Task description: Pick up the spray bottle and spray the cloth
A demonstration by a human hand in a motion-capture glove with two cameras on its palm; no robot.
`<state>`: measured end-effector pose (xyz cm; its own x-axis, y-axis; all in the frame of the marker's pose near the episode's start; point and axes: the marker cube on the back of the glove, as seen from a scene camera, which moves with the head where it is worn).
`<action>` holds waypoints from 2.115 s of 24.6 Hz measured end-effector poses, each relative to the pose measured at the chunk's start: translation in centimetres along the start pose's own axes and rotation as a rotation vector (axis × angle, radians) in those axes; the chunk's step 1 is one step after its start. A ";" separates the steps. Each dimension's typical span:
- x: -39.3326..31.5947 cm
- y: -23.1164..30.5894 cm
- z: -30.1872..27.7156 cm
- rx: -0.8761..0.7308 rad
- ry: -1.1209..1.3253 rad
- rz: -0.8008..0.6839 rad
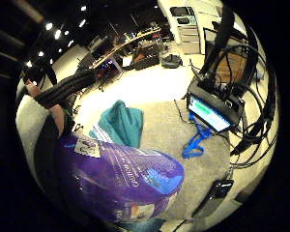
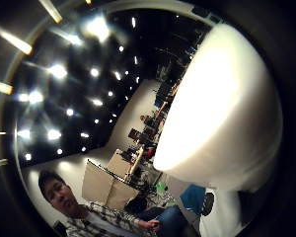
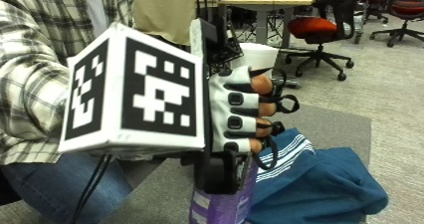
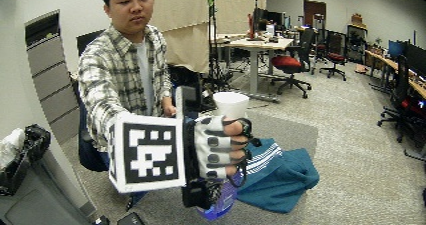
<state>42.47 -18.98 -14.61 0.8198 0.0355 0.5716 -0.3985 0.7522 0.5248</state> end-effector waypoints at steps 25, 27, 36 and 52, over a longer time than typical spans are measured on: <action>-2.2 0.0 9.0 -0.462 0.627 -0.264; -2.3 0.2 9.3 -0.489 0.668 -0.288; -2.4 1.7 11.0 -0.605 0.815 -0.375; -2.7 4.7 14.1 -0.728 0.948 -0.502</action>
<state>32.61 -24.80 -4.76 0.9026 -0.1289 -0.4107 0.1041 0.9912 -0.0821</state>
